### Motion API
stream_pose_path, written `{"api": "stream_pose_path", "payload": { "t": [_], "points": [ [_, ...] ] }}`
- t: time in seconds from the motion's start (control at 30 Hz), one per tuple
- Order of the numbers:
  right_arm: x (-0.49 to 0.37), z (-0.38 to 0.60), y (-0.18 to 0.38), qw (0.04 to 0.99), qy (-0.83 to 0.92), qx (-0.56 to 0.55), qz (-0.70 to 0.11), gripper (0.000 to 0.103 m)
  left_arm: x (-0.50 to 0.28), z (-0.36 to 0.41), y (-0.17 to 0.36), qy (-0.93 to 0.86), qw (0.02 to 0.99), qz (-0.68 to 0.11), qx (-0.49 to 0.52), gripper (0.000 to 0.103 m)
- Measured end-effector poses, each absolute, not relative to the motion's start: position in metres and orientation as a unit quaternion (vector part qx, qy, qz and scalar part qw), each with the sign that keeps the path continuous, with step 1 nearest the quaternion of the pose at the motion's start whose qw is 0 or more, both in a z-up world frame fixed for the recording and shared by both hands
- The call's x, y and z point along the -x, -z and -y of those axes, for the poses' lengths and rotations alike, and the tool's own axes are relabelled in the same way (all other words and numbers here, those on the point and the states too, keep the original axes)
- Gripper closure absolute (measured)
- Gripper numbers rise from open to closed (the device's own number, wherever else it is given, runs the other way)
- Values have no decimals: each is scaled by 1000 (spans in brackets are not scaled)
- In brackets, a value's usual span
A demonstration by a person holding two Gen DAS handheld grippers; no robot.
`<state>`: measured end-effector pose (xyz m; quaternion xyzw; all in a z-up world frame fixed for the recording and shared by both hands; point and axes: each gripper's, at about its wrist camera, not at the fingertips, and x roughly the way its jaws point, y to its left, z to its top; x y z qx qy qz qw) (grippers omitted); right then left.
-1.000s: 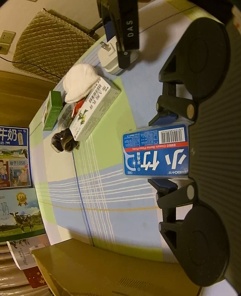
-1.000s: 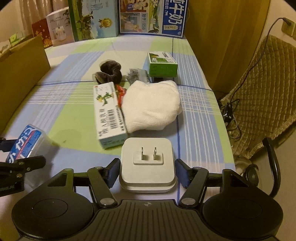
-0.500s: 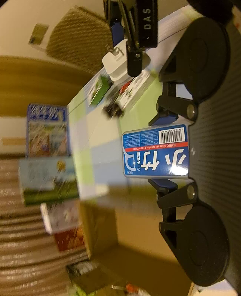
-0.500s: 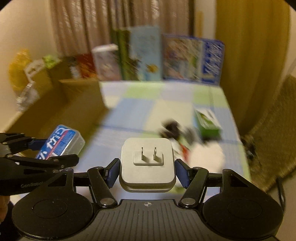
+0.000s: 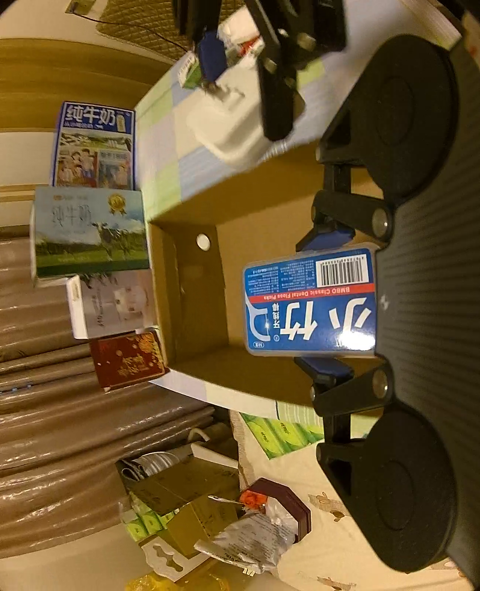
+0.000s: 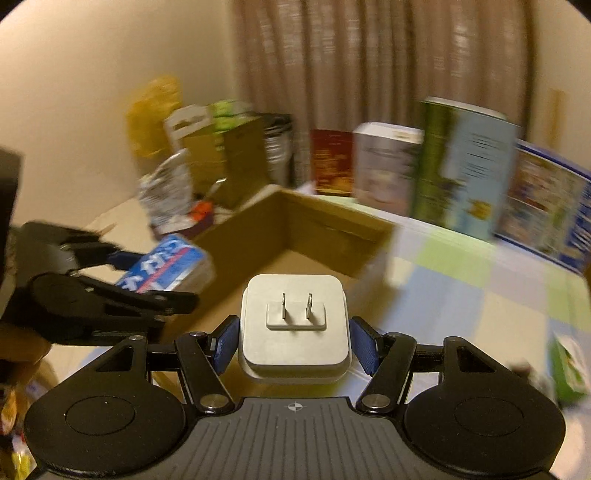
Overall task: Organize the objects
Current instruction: 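Carry both items to the cardboard box and release them inside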
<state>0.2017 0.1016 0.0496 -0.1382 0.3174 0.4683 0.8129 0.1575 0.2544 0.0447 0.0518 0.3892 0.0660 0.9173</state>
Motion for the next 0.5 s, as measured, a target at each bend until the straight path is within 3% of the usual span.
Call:
{"api": "stream_pose_path", "payload": {
  "t": [0.43,0.5],
  "points": [
    [-224,-156,0,785,-482,225,-317,42,-184,-283,1,-32,907,-414,-72,50],
    [-230,-159,3,787,-482,223,-314,42,-187,-285,5,-31,908,-413,-68,45]
  ]
}}
